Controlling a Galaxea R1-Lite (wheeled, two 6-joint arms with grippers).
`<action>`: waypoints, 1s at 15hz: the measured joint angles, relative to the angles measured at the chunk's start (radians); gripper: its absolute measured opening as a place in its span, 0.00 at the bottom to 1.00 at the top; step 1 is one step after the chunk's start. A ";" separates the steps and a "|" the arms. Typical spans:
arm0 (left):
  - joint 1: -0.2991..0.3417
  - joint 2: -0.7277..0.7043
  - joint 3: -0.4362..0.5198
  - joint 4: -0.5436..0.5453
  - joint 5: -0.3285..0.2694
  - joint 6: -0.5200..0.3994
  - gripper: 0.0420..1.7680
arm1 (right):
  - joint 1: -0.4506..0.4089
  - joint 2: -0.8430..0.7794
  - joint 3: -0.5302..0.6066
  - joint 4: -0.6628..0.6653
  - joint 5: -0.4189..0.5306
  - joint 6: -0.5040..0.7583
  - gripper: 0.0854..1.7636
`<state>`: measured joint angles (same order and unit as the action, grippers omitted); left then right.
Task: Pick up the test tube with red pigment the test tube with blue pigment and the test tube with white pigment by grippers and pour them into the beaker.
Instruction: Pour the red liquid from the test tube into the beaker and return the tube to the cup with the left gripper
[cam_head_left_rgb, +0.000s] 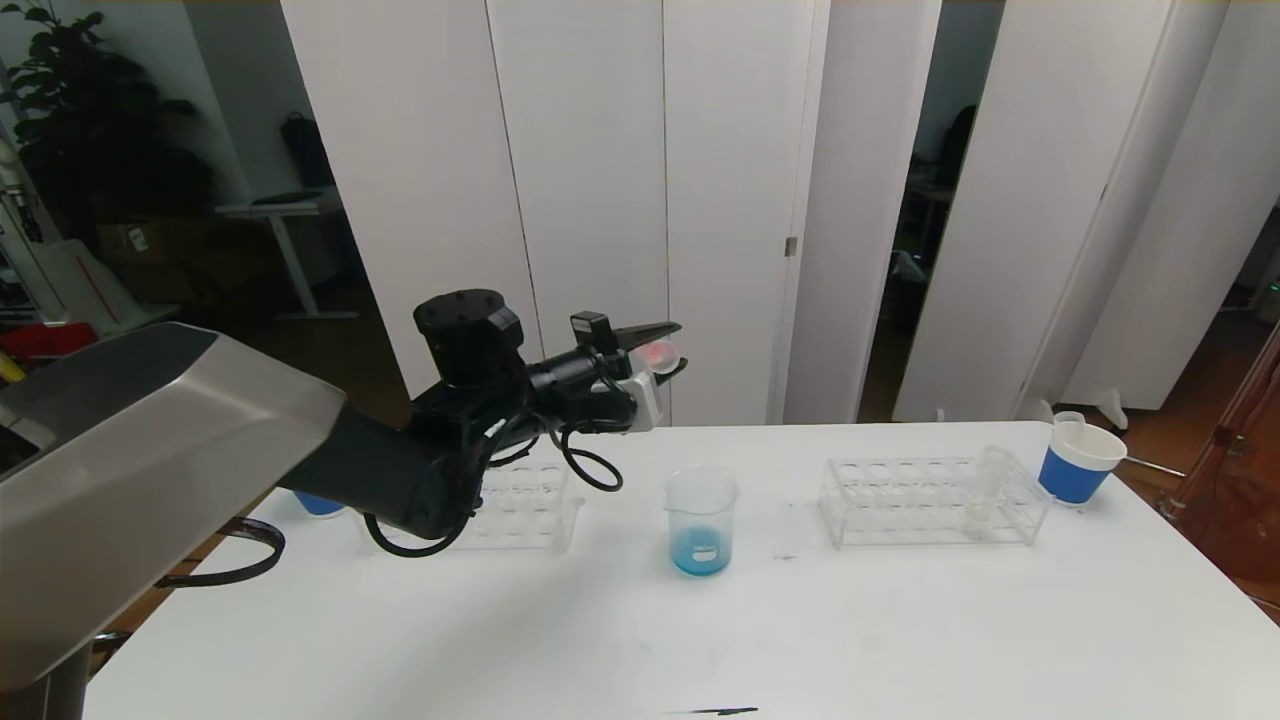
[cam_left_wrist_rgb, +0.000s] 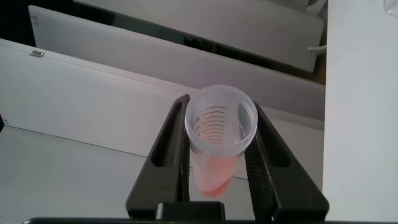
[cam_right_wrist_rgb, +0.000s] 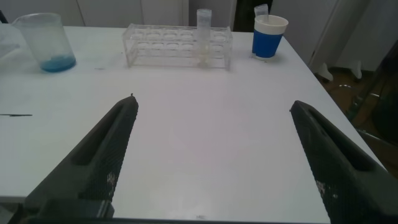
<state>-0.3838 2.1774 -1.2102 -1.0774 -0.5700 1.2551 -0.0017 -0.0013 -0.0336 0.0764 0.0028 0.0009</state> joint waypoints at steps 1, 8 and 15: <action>-0.005 0.012 0.006 -0.038 0.001 0.011 0.32 | 0.000 0.000 0.000 0.000 0.000 -0.001 0.99; -0.047 0.112 0.032 -0.199 0.007 0.053 0.32 | 0.000 0.000 0.000 0.000 0.000 0.000 0.99; -0.055 0.164 0.026 -0.222 0.007 0.080 0.32 | 0.000 0.000 0.000 0.000 0.000 0.000 0.99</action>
<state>-0.4387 2.3413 -1.1838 -1.2998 -0.5628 1.3349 -0.0017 -0.0013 -0.0336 0.0764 0.0028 0.0009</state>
